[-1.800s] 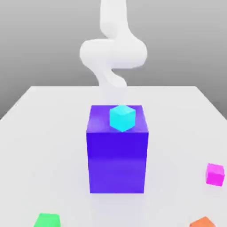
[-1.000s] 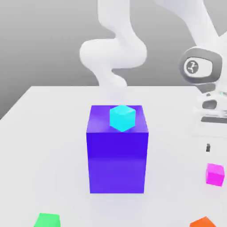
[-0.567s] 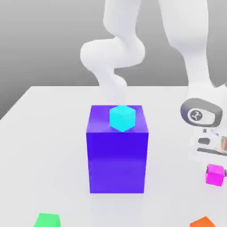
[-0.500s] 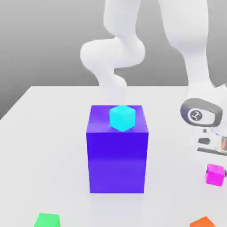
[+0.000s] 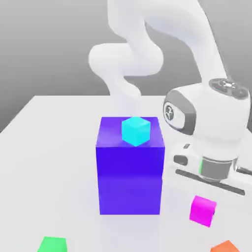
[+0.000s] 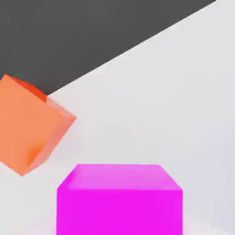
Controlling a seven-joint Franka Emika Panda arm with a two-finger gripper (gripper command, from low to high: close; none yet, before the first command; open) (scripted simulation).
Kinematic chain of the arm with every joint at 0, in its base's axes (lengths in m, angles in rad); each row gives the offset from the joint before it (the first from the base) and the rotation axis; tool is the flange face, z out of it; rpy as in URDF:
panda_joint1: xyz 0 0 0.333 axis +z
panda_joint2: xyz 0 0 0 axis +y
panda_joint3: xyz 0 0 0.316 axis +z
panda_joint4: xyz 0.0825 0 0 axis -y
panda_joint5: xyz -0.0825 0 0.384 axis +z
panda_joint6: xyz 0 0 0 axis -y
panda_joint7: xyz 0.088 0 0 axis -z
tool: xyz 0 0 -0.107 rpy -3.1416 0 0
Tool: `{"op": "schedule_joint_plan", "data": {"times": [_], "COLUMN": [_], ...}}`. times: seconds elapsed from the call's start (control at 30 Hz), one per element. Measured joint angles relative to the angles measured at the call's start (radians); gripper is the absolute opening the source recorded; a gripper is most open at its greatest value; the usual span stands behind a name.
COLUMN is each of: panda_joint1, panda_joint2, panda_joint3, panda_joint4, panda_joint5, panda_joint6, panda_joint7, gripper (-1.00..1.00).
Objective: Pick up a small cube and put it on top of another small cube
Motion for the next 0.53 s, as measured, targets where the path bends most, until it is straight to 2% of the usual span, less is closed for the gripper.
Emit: {"op": "schedule_joint_plan", "data": {"times": [0.27,0.4,0.43,0.53], "panda_joint1": [-0.25,-0.315,-0.316,-0.316], "panda_joint2": [0.001,0.116,0.142,0.142], "panda_joint3": [-0.125,-0.181,-0.187,-0.187], "panda_joint4": [0.089,0.134,0.138,0.138], "panda_joint5": [0.087,0.083,0.078,0.078], "panda_joint6": [-0.073,0.0,0.023,0.023], "panda_joint7": [-0.264,-0.323,-0.322,-0.322], "gripper": [-1.0,-1.0,1.0,1.0]}}
